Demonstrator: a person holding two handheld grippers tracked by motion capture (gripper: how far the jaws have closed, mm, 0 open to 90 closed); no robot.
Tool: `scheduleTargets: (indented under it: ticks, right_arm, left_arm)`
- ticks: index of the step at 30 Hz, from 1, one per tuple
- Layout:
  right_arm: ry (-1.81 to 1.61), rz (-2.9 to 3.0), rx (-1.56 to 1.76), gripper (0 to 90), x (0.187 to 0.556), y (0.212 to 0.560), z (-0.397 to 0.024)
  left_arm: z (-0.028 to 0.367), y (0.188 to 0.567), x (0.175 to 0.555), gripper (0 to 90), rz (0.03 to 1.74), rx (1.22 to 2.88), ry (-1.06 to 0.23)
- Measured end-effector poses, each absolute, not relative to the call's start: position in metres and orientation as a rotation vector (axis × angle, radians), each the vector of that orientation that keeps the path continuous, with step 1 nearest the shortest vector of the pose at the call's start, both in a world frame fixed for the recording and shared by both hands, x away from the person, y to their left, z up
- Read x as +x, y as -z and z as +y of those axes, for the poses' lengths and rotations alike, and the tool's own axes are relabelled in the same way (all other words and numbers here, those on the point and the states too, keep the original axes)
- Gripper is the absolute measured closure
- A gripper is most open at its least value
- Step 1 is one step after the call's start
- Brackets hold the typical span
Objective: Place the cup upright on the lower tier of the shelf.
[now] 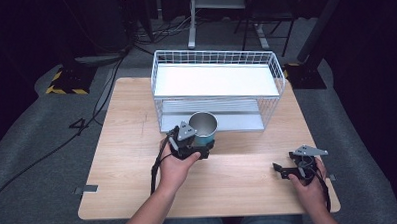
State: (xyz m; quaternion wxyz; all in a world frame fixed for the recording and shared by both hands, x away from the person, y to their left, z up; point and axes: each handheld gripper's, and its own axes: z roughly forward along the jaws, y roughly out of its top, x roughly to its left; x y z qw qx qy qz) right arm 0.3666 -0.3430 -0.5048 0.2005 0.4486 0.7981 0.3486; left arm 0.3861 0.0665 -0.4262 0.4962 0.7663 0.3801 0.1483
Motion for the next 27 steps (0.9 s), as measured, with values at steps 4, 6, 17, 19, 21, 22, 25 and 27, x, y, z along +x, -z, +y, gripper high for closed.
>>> scheduleTargets:
  ticks: [4,6,17,19,21,22,25,27]
  right_arm:
    - [-0.973,2.230,1.256,14.4,0.366,0.505,-0.343]
    - [-0.971,2.229,1.256,14.4,0.366,0.505,-0.343]
    - [-0.973,2.231,1.253,15.0,0.366,0.505,-0.343]
    - [-0.973,2.231,1.253,15.0,0.366,0.505,-0.343]
    - [-0.973,2.231,1.253,15.0,0.366,0.505,-0.343]
    - [-0.973,2.231,1.253,15.0,0.366,0.505,-0.343]
    - [-0.973,2.231,1.253,15.0,0.366,0.505,-0.343]
    - [-0.973,2.231,1.253,15.0,0.366,0.505,-0.343]
  left_arm:
    - [0.062,0.427,0.397,22.2,0.931,1.846,-0.356]
    - [0.060,0.426,0.399,22.2,0.930,1.849,-0.357]
    - [0.048,0.430,0.421,22.1,0.922,1.842,-0.366]
    - [0.047,0.432,0.426,22.1,0.931,1.835,-0.367]
    - [0.047,0.434,0.431,22.1,0.935,1.833,-0.379]
    - [0.045,0.435,0.436,22.1,0.961,1.840,-0.396]
    - [0.044,0.438,0.441,22.1,0.968,1.837,-0.393]
    - [0.042,0.441,0.445,22.1,0.970,1.831,-0.393]
